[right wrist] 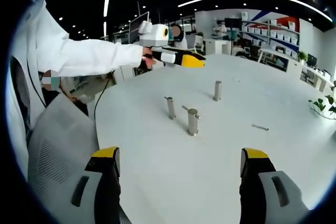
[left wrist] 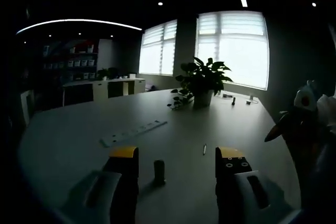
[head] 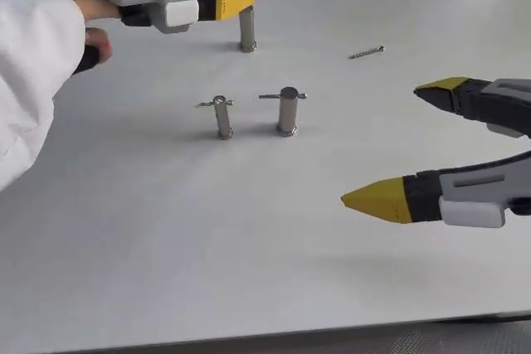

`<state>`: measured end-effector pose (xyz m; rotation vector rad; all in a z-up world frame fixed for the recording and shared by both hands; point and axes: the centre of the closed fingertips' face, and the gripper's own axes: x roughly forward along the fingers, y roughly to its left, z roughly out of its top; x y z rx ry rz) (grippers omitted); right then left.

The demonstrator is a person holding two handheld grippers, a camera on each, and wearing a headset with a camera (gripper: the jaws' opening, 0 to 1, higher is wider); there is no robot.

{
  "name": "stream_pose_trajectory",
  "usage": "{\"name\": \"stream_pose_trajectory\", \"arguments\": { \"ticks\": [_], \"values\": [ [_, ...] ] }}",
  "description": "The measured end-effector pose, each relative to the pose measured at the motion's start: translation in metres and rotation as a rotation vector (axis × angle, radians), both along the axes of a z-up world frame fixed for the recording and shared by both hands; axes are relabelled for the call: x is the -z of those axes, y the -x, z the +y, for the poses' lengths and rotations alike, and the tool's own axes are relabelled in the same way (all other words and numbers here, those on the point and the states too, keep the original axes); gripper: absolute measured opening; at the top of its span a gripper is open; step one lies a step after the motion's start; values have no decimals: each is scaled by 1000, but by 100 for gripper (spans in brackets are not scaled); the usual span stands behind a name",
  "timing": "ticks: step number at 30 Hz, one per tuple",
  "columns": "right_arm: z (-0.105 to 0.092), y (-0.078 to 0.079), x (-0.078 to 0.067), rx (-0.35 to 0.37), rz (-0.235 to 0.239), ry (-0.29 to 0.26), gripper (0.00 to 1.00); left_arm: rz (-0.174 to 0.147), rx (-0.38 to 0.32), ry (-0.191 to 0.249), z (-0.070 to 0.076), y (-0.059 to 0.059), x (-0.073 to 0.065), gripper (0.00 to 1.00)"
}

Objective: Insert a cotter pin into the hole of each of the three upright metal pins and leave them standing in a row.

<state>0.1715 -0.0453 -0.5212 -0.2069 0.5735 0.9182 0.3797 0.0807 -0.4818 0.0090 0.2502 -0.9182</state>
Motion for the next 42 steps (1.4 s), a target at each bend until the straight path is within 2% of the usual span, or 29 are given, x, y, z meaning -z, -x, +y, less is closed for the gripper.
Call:
{"name": "stream_pose_trajectory", "arguments": {
  "ticks": [3, 4, 6, 11, 16, 18, 20, 24, 28, 32, 38, 41, 42],
  "values": [
    [1, 1, 1, 2, 6, -11, 93, 18, -18, 4, -4, -13, 9, 55],
    [2, 1, 1, 1, 7, -12, 93, 25, -17, -29, -5, -17, 17, 53],
    [2, 2, 3, -1, 10, -13, 92, 40, -21, -59, -6, -23, 28, 50],
    [3, 4, 9, -1, 31, -24, 92, 88, 3, -75, -13, -31, 46, 44],
    [2, 5, 11, 4, 37, -25, 92, 112, 22, -144, -17, -38, 65, 38],
    [1, 4, 12, 11, 38, -28, 92, 122, 20, -200, -15, -43, 75, 34],
    [1, 4, 14, 13, 44, -28, 92, 127, 27, -197, -18, -43, 77, 32],
    [2, 6, 16, 15, 52, -31, 91, 139, 25, -224, -21, -45, 84, 28],
    [2, 6, 17, 20, 57, -38, 91, 149, 15, -219, -22, -45, 86, 22],
    [3, 7, 18, 21, 63, -42, 90, 166, 15, -190, -25, -44, 84, 19],
    [3, 7, 19, 25, 64, -46, 90, 175, 33, -198, -28, -39, 87, 13],
    [3, 7, 18, 25, 64, -46, 89, 152, 41, -219, -28, -39, 88, 13],
    [3, 7, 18, 25, 65, -46, 89, 137, 44, -238, -28, -39, 88, 12]
  ]
}}
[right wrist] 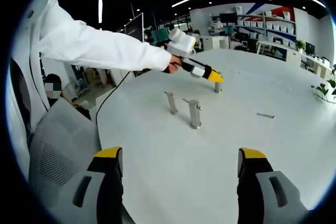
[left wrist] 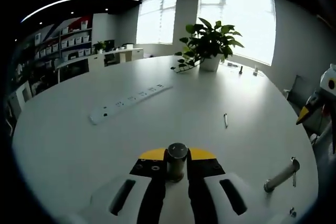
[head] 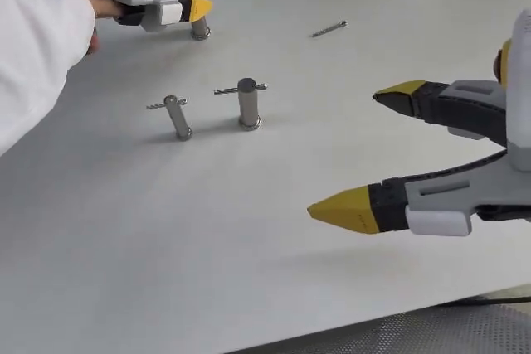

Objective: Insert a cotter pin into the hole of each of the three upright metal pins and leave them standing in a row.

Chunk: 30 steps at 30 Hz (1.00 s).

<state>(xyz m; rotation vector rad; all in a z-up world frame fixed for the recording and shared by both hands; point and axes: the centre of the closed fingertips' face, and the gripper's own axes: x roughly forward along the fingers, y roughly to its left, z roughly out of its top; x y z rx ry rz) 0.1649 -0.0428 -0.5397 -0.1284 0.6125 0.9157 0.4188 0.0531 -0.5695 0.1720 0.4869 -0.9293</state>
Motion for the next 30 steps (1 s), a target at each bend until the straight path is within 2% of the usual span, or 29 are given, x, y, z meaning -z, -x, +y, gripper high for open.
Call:
{"name": "stream_pose_trajectory", "arguments": {
  "ticks": [2, 5, 15, 17, 18, 24, 27, 28, 30],
  "values": [
    [-1, 1, 2, -4, 6, 8, 88, -23, 15, -26, -1, 2, -1, 12],
    [-1, 1, 4, -6, 10, 12, 88, -24, 18, -33, -1, 3, -2, 11],
    [3, 0, 0, -12, 2, 6, 88, 24, -7, -44, 5, 1, -4, 11],
    [2, -1, 0, -11, 1, 5, 88, 29, -9, -30, 6, 3, -10, 11],
    [2, -1, -1, -12, 1, 6, 88, 16, -3, -27, 6, 4, -16, 11],
    [3, -2, -3, -15, -11, 6, 88, -1, 18, -22, 9, 8, -43, 10],
    [3, -3, -6, -15, -20, -1, 88, -37, 46, 10, 9, 15, -64, 10],
    [4, -3, -7, -15, -25, -3, 88, -37, 59, 10, 10, 19, -71, 10],
    [4, -2, -8, -17, -27, -1, 88, -70, 87, -10, 10, 28, -84, 10]
  ]
}}
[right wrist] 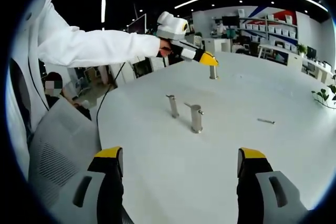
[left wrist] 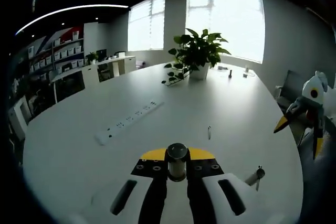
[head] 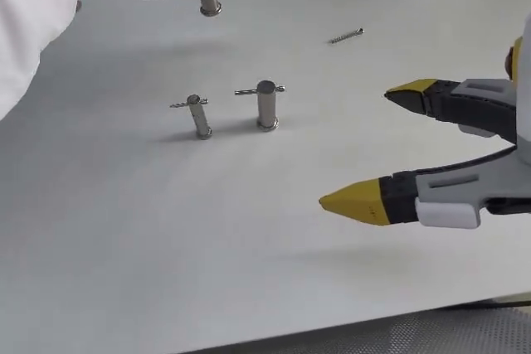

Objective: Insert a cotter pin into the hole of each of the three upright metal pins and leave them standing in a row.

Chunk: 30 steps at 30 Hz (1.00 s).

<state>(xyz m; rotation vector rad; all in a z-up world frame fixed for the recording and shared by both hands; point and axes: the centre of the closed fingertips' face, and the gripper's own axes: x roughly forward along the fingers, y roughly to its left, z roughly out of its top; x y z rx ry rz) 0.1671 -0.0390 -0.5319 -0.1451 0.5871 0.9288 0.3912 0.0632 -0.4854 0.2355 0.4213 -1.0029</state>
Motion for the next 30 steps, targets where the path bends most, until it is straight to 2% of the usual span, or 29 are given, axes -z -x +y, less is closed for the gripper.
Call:
{"name": "stream_pose_trajectory", "arguments": {
  "ticks": [1, 5, 10, 11, 14, 17, 21, 23, 26, 30],
  "values": [
    [0, 0, 0, 0, -2, 0, 88, -19, 5, -14, 1, 4, -6, 10],
    [2, 1, -3, -2, -8, -8, 88, -5, 22, 15, 1, 21, -22, 10],
    [2, 3, -7, -10, -25, -3, 88, -3, 77, 39, -6, 55, -46, 10],
    [2, 3, -8, -9, -27, -4, 88, -7, 87, 40, -8, 61, -49, 10],
    [1, 3, -10, -1, -32, -14, 88, -57, 115, 36, -12, 77, -59, 10],
    [0, 5, -11, 4, -32, -15, 88, -59, 143, 53, -17, 97, -66, 10],
    [-3, 5, -11, 16, -32, -13, 88, -58, 172, 51, -24, 123, -63, 10],
    [-4, 5, -11, 21, -32, -15, 88, -65, 180, 45, -25, 129, -59, 10],
    [-5, 5, -11, 27, -30, -10, 88, -52, 186, 44, -28, 146, -45, 10],
    [-5, 7, -10, 27, -25, -12, 88, -32, 197, 41, -29, 160, -30, 10]
  ]
}}
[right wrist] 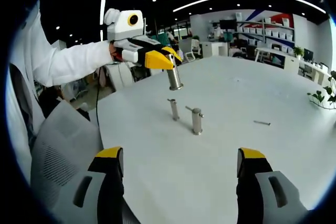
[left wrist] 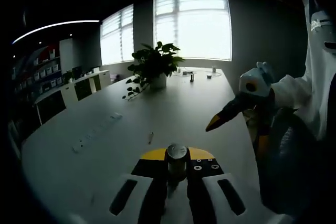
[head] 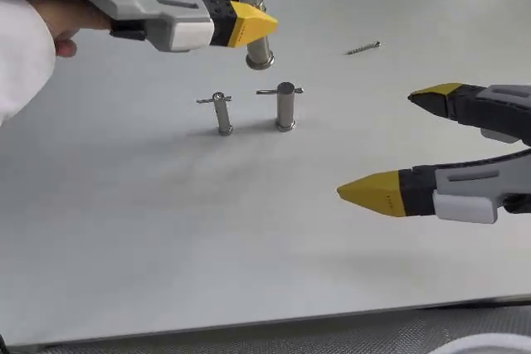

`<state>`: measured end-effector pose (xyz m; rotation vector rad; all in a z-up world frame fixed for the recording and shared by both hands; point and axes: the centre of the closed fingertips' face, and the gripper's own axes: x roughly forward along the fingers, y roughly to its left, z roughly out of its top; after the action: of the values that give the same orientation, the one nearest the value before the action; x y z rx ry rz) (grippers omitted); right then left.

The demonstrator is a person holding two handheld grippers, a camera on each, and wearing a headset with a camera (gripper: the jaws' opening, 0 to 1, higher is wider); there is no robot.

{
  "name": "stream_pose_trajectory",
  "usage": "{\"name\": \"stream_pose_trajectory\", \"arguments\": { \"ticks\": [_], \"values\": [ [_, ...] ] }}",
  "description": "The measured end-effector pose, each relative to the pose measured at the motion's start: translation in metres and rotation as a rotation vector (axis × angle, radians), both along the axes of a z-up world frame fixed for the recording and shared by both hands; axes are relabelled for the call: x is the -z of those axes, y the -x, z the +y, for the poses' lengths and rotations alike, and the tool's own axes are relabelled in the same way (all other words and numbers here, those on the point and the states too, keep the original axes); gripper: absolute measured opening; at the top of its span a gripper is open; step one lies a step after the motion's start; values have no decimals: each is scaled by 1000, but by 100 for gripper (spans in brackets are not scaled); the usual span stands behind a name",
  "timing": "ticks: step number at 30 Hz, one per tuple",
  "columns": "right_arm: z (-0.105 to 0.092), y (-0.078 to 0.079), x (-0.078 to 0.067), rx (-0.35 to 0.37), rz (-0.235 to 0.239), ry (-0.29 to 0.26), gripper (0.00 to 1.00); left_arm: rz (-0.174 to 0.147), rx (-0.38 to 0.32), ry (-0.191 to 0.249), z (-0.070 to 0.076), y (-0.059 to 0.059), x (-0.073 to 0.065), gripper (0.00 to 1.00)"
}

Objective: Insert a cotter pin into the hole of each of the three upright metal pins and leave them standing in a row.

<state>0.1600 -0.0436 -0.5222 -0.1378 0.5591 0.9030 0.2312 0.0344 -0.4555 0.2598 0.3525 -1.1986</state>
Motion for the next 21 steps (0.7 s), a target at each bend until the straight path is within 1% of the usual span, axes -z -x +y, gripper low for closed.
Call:
{"name": "stream_pose_trajectory", "arguments": {
  "ticks": [1, 3, 5, 6, 7, 8, 10, 11, 13, 14, 15, 16, 18, 20, 21],
  "values": [
    [0, 1, 0, 0, 1, 2, 88, 13, 1, 5, 0, 4, 4, 10],
    [0, 1, 1, -2, 4, 3, 88, 19, 4, 9, -1, 9, 10, 10],
    [-1, 1, 2, -3, 7, 8, 88, 31, 9, -6, -3, 16, 20, 10],
    [-1, 2, 2, -3, 8, 10, 88, 33, 12, -20, -3, 19, 26, 10],
    [-1, 2, 2, -3, 8, 10, 88, 32, 14, -24, -3, 20, 28, 10],
    [-1, 2, 2, -4, 10, 10, 87, 38, 20, -35, -4, 24, 36, 10],
    [-2, 3, 3, -4, 13, 12, 87, 74, 11, -36, -4, 27, 45, 10],
    [-2, 4, 4, -4, 17, 13, 87, 86, 6, -35, -4, 27, 50, 10],
    [-2, 4, 5, -4, 20, 15, 87, 85, 6, -40, -5, 28, 56, 10],
    [-2, 5, 6, -4, 25, 16, 87, 89, 8, -51, -5, 30, 61, 10],
    [-3, 5, 7, -4, 29, 20, 87, 99, 9, -63, -8, 33, 66, 10],
    [-4, 5, 8, -4, 32, 21, 87, 115, 12, -71, -10, 37, 71, 10],
    [-4, 6, 8, -3, 36, 22, 87, 118, 18, -77, -12, 40, 76, 10],
    [-4, 6, 8, -2, 39, 23, 87, 108, 34, -101, -14, 43, 84, 10],
    [-4, 6, 8, -2, 40, 23, 87, 112, 33, -106, -15, 44, 87, 10]
  ]
}}
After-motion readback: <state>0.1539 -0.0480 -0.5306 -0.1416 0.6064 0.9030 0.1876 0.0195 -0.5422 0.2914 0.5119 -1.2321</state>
